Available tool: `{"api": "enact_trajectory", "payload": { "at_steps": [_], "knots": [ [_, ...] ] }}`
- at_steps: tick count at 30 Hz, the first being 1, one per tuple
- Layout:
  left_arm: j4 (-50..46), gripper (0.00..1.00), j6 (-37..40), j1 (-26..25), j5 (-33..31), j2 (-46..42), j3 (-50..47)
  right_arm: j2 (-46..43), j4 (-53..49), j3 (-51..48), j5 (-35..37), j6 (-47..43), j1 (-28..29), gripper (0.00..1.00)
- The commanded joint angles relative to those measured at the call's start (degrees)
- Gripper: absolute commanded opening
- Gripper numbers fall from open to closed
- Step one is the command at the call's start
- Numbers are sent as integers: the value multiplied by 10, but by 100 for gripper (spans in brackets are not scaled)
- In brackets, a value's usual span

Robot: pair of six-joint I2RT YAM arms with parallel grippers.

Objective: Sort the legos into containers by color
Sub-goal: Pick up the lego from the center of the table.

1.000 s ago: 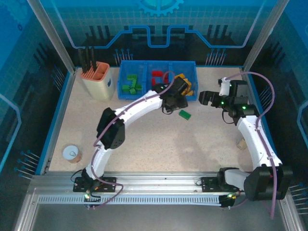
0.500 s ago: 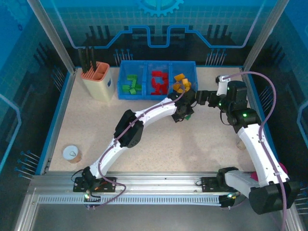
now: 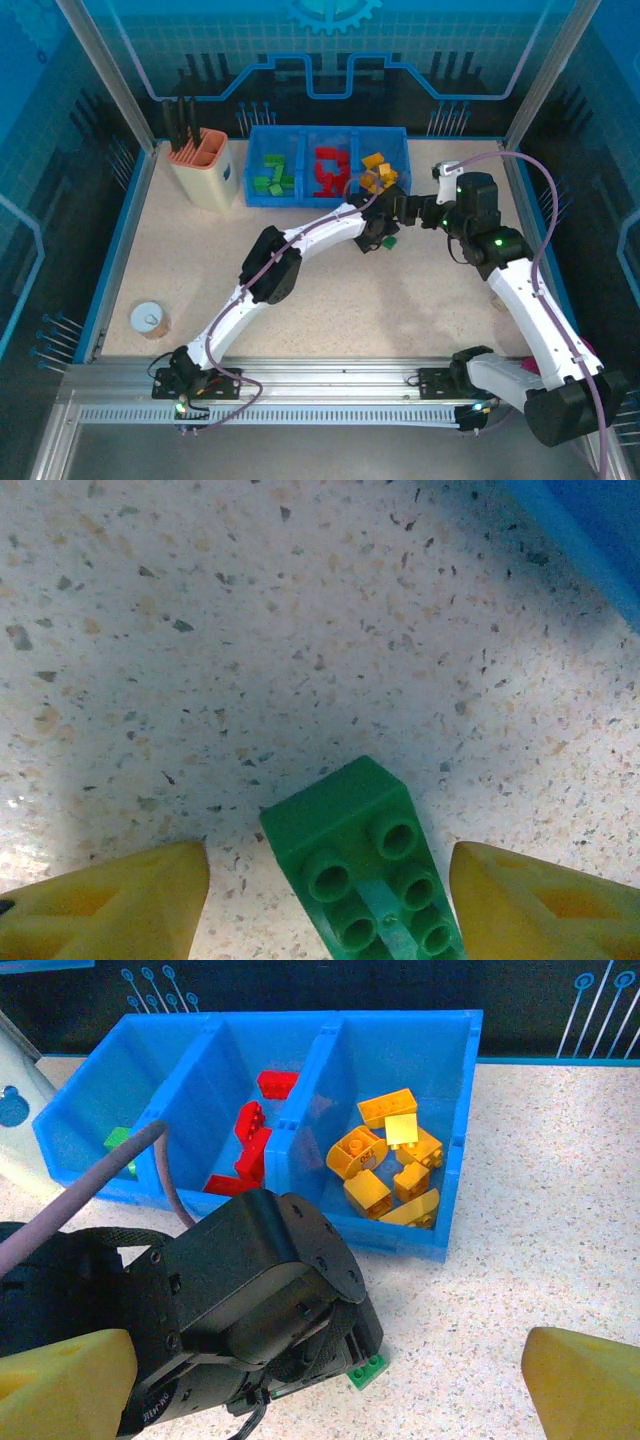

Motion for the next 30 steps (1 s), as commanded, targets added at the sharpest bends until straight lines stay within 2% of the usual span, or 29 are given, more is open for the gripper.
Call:
{"api": "enact_trajectory", "payload": {
  "at_steps": [1,3,11,16,23,30],
  "knots": [
    [27,67,-5,0,24,24,20,-7,11,-12,11,-5,12,100],
    [29,66,-5,-1,30,28,17,-12,8,-13,9,-3,12,100],
    [-8,47,-3,-2,68,42,15,-25,-1,-11,19,-6,12,100],
    [-60,43,22,-5,97,44,-3,-29,2,-16,25,-7,12,100],
    [-65,35,65,-11,130,-27,-157,-29,-1,-16,34,-11,12,100],
    [-122,27,141,-12,137,-99,-261,-28,-7,-9,39,-13,5,100]
  ]
}}
